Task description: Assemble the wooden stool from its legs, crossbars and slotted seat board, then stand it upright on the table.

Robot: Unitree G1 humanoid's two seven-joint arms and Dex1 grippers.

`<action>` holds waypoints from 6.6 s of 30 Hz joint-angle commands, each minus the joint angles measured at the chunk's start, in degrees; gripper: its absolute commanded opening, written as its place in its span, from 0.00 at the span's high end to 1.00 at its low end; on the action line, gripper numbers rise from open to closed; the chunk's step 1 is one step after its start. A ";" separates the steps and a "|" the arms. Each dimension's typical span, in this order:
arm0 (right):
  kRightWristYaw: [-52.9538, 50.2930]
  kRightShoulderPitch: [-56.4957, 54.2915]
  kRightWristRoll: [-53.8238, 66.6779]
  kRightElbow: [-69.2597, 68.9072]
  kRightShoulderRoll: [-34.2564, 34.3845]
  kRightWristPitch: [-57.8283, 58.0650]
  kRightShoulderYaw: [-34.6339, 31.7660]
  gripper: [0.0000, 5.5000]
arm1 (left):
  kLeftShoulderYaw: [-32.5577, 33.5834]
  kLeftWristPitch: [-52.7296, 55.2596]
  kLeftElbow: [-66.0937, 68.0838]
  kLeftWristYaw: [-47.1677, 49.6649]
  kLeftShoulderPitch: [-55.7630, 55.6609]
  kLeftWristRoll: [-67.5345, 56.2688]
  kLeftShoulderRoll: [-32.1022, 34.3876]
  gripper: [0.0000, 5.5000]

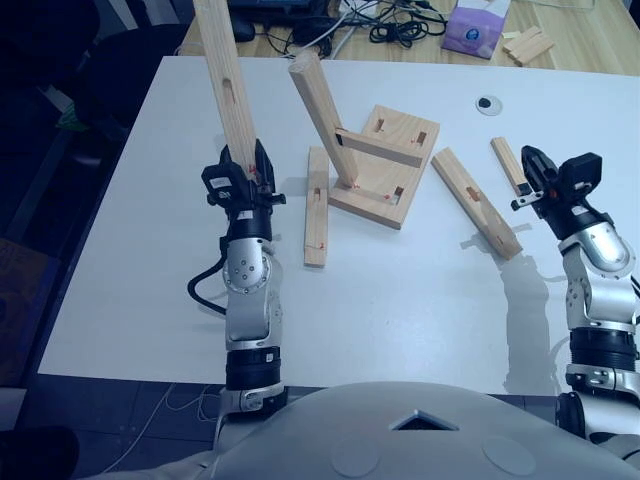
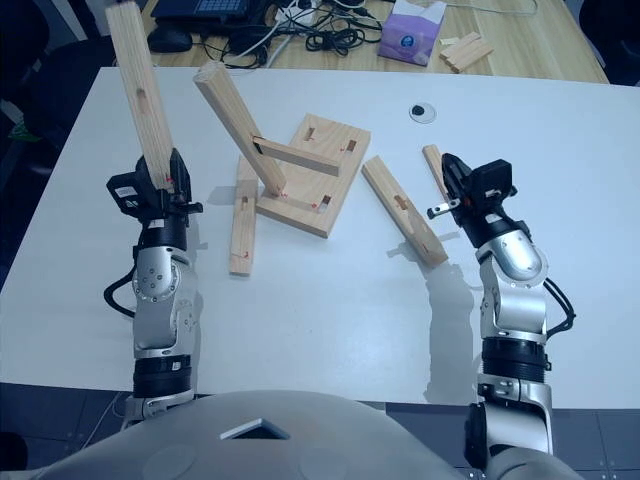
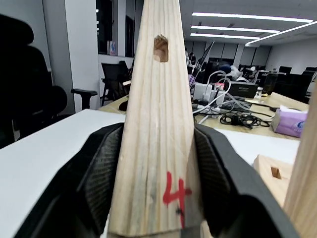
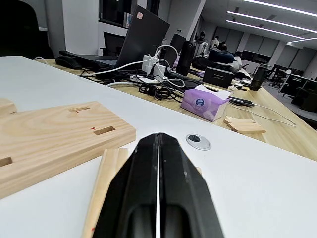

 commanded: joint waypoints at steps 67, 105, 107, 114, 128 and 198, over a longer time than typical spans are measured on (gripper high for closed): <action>-10.02 -25.39 57.15 -21.96 14.58 31.47 -13.44 0.82 | -8.48 -30.98 19.37 -25.75 -29.47 3.29 16.56 0.43; -23.84 -13.34 45.04 -20.77 9.08 22.29 -19.07 0.82 | -17.43 1.99 22.62 -29.19 -13.90 15.34 18.86 0.39; -24.28 -12.56 43.21 -19.73 8.03 22.28 -19.61 0.82 | -18.11 3.75 20.33 -29.47 -12.70 15.10 18.22 0.39; -26.48 -4.97 42.09 -22.95 10.05 27.66 -15.50 0.82 | -20.65 12.26 14.90 -27.49 -11.11 15.40 13.43 0.39; -24.61 -0.20 39.52 -21.14 9.14 28.92 -14.71 0.82 | -16.41 13.57 12.72 -21.90 -11.05 15.14 14.63 0.39; -20.40 -7.57 17.72 -15.82 2.78 42.17 6.09 0.82 | -19.75 17.64 7.21 -14.67 -11.50 15.87 6.46 0.39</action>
